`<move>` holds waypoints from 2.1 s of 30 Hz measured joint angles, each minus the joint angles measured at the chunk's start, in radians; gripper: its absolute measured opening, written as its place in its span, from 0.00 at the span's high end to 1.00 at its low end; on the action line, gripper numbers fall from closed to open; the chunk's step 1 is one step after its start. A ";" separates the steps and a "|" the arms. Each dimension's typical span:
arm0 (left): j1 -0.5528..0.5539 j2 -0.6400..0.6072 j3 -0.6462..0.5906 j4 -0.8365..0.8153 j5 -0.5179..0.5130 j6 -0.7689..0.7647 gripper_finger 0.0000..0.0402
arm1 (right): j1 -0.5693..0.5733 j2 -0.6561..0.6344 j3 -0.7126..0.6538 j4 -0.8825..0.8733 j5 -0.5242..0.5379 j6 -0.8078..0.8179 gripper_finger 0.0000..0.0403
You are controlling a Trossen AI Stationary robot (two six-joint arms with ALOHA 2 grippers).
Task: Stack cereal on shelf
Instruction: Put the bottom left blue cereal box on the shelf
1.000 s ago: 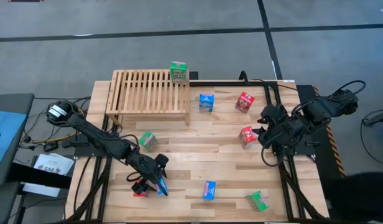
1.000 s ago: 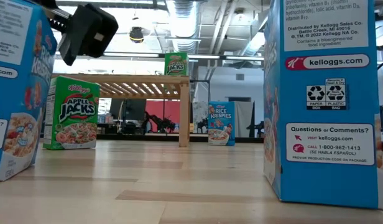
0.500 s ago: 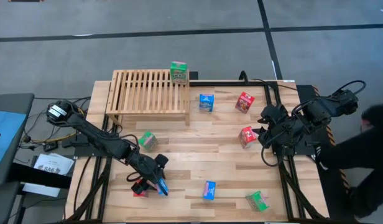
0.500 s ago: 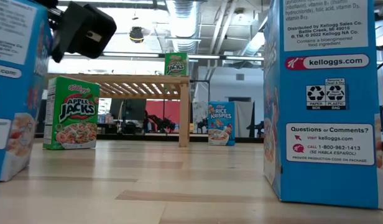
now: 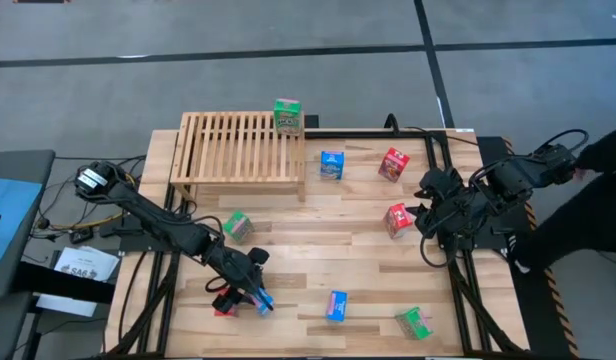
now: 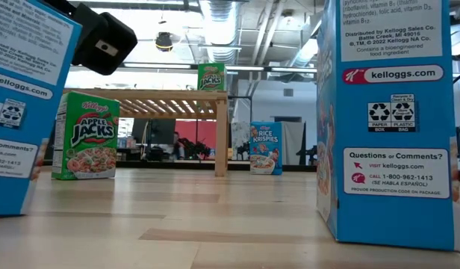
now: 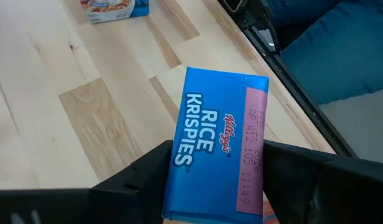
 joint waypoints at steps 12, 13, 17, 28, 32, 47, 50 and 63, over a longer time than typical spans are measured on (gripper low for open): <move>0.044 -0.051 0.000 0.024 0.049 -0.070 0.51 | 0.000 0.000 0.000 0.000 0.000 0.000 0.35; 0.049 -0.067 0.000 0.026 0.047 -0.070 0.51 | 0.000 0.000 0.000 0.000 0.000 0.000 0.35; 0.072 -0.136 0.001 0.020 0.047 -0.068 0.51 | 0.000 0.000 0.000 0.000 0.000 0.000 0.35; 0.190 -0.450 0.001 0.012 -0.168 0.033 0.51 | 0.000 0.024 0.000 -0.001 0.000 0.000 0.35; 0.247 -0.582 0.001 0.014 -0.315 0.125 0.51 | 0.000 0.050 0.000 -0.002 0.000 -0.023 0.35; 0.501 -0.727 0.151 -0.009 -0.478 0.467 0.51 | 0.000 0.076 -0.001 0.010 0.000 -0.052 0.35; 0.561 -0.673 0.227 -0.058 -0.474 0.490 0.51 | 0.000 0.077 -0.001 0.007 0.000 -0.052 0.35; 0.981 -0.459 0.436 -0.181 -0.154 0.393 0.51 | 0.000 0.078 -0.001 -0.006 -0.001 -0.052 0.35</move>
